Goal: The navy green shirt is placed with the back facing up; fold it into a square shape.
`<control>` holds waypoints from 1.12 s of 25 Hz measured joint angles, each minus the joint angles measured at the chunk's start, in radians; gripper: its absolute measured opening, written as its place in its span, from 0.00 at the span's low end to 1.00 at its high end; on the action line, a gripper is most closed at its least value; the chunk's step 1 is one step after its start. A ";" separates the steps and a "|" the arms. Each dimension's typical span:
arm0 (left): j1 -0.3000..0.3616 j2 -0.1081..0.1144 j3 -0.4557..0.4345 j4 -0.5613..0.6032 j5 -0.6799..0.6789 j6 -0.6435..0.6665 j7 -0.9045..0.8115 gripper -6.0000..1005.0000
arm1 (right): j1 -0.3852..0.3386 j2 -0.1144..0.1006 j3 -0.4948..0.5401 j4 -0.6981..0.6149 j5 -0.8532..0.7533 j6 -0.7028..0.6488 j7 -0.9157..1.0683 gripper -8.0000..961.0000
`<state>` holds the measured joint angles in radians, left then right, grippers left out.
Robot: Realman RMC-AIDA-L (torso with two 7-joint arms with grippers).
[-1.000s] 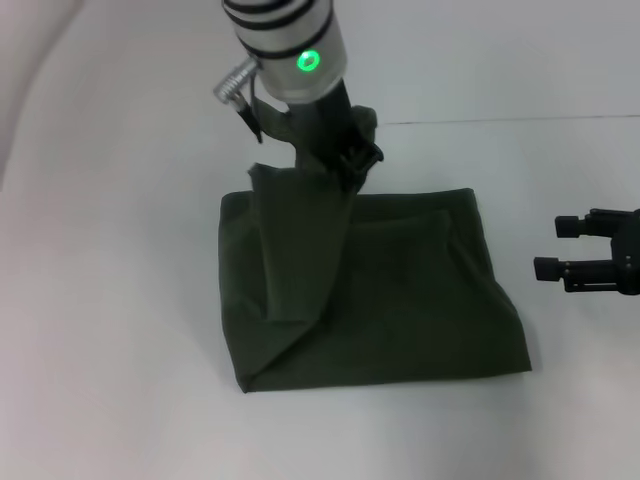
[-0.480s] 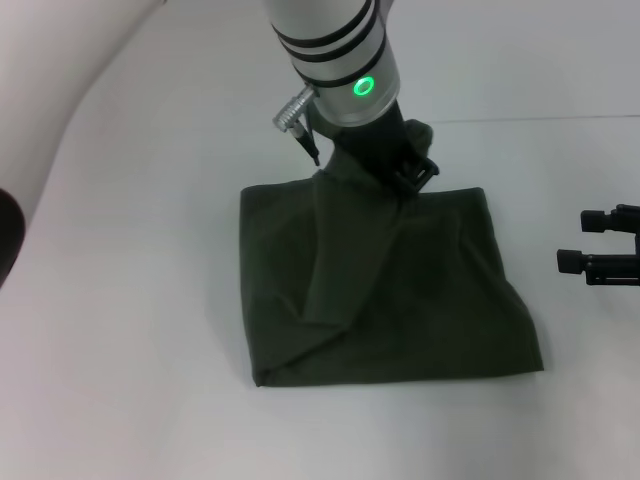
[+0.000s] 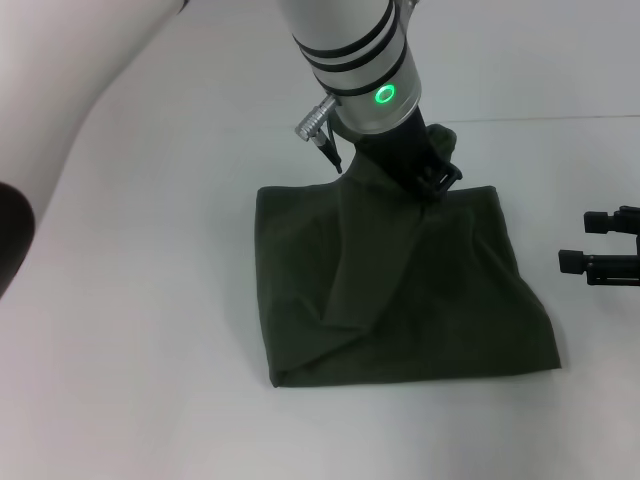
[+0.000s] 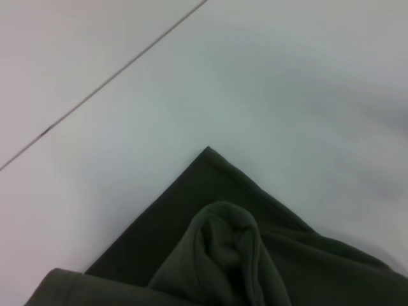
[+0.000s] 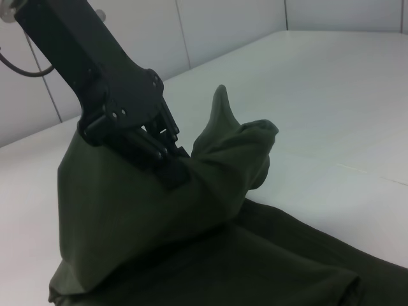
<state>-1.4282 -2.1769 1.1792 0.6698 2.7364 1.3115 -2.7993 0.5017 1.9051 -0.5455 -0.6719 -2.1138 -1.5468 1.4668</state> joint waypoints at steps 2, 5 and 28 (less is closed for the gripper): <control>-0.001 0.000 0.001 0.000 -0.018 -0.003 0.001 0.10 | 0.000 0.000 0.001 0.000 0.000 0.001 0.000 0.90; -0.001 0.000 0.003 -0.001 -0.047 -0.008 0.002 0.10 | 0.000 0.000 -0.001 0.000 0.000 0.001 0.000 0.90; 0.421 0.014 -0.204 0.372 -0.520 0.062 0.414 0.74 | 0.052 0.003 0.028 -0.003 0.030 0.003 0.136 0.90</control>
<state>-1.0074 -2.1633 0.9753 1.0418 2.2168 1.3739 -2.3856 0.5538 1.9076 -0.5174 -0.6746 -2.0838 -1.5443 1.6024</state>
